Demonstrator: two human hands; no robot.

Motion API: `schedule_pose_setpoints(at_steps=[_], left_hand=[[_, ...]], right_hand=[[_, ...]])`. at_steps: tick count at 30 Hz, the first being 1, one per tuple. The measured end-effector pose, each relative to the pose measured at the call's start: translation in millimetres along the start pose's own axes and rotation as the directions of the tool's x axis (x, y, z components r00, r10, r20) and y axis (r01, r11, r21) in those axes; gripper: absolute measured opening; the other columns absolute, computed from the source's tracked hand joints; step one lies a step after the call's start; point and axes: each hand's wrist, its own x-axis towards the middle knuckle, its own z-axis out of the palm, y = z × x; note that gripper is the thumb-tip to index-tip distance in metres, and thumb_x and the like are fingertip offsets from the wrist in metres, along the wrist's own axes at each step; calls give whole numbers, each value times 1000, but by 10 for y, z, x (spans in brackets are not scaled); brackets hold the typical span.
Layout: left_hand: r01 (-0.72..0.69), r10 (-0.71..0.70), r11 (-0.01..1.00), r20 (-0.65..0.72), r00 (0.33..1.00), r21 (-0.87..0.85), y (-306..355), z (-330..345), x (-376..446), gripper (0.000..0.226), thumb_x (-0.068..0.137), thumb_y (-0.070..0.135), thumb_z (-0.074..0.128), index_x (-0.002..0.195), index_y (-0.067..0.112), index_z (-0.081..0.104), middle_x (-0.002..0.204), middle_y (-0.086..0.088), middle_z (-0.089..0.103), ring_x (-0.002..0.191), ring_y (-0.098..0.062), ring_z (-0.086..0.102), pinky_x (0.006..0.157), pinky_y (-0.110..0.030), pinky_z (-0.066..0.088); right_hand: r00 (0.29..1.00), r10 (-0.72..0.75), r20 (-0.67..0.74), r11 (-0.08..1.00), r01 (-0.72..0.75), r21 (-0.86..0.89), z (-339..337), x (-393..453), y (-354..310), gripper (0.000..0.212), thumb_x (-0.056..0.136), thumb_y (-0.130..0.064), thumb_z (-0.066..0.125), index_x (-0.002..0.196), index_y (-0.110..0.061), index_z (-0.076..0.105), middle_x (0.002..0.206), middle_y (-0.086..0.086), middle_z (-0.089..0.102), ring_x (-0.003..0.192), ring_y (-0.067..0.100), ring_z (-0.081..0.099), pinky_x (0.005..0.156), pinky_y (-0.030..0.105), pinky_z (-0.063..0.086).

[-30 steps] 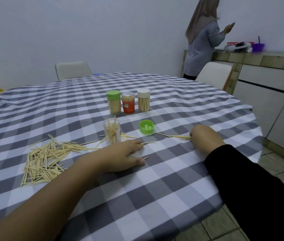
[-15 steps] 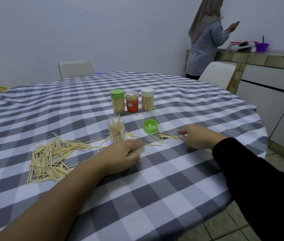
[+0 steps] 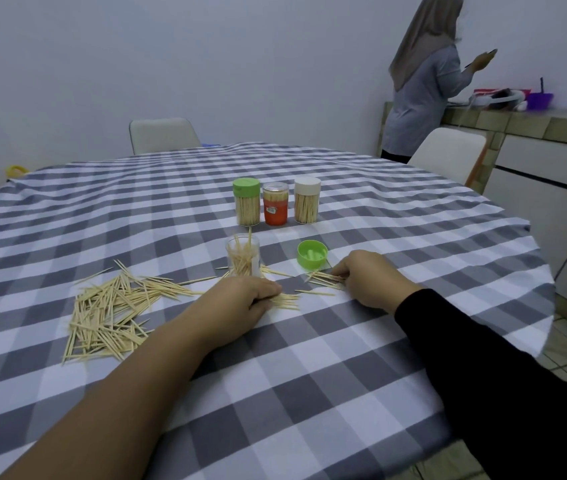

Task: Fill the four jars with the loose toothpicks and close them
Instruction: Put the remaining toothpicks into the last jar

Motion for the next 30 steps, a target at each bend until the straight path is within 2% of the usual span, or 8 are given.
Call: schedule_pose_setpoints(at_steps=[3,5,7,10,15,21,25,30], left_hand=[[-13,13,1000,-16,1000,14,-16,-3,3,39,98,21,47,137,21,50,142,9,48,130,-8,43,100,-8,20],[-21,21,999,-12,1000,37,-19,7,15,42,99,22,44,141,21,45,146,9,44,132,-8,39,104,-11,20],[-27,27,998,8,1000,60,-18,35,45,44,101,23,40,144,22,40,149,8,39,135,-9,34,109,-16,20],[-37,32,995,61,998,91,8,96,97,44,103,23,33,147,25,33,152,6,34,137,-12,31,113,-24,22],[-32,26,987,42,999,159,18,157,152,45,102,19,35,146,27,34,148,3,40,131,-16,39,108,-32,34],[-55,53,975,15,998,218,13,158,187,44,101,17,41,143,30,40,140,1,50,124,-18,48,102,-32,40],[-66,66,973,5,998,222,29,151,178,41,102,19,41,142,30,43,139,2,52,122,-17,50,102,-30,41],[-22,27,978,-23,999,209,40,120,191,36,101,28,41,136,28,52,130,0,59,114,-17,56,98,-30,45]], right_hand=[[995,59,-79,995,-52,86,63,87,-54,30,90,-7,41,86,-14,70,90,9,62,95,31,55,69,27,40],[987,125,-99,991,-120,55,95,119,-90,33,93,-35,45,69,-12,52,84,7,50,95,31,50,68,29,38],[979,193,-61,981,-194,-19,135,122,-136,62,83,-72,39,86,-13,57,104,10,50,108,29,46,84,36,40],[969,225,-105,971,-232,-59,207,120,-242,94,70,-88,32,117,-12,60,127,12,48,121,30,40,95,40,36],[955,180,-234,980,-194,-42,304,183,-307,78,75,-77,45,121,-16,57,125,7,51,120,27,42,95,40,37],[994,17,-110,999,-13,39,275,214,-251,55,84,-63,51,131,-35,50,133,-2,46,130,20,35,102,39,30],[974,-95,-204,995,99,9,279,224,-263,26,90,-47,54,106,-32,68,124,-6,54,121,17,42,96,37,33],[973,-10,-230,999,19,35,235,197,-183,17,88,-33,57,88,-21,69,106,-2,61,108,19,51,87,32,40]])
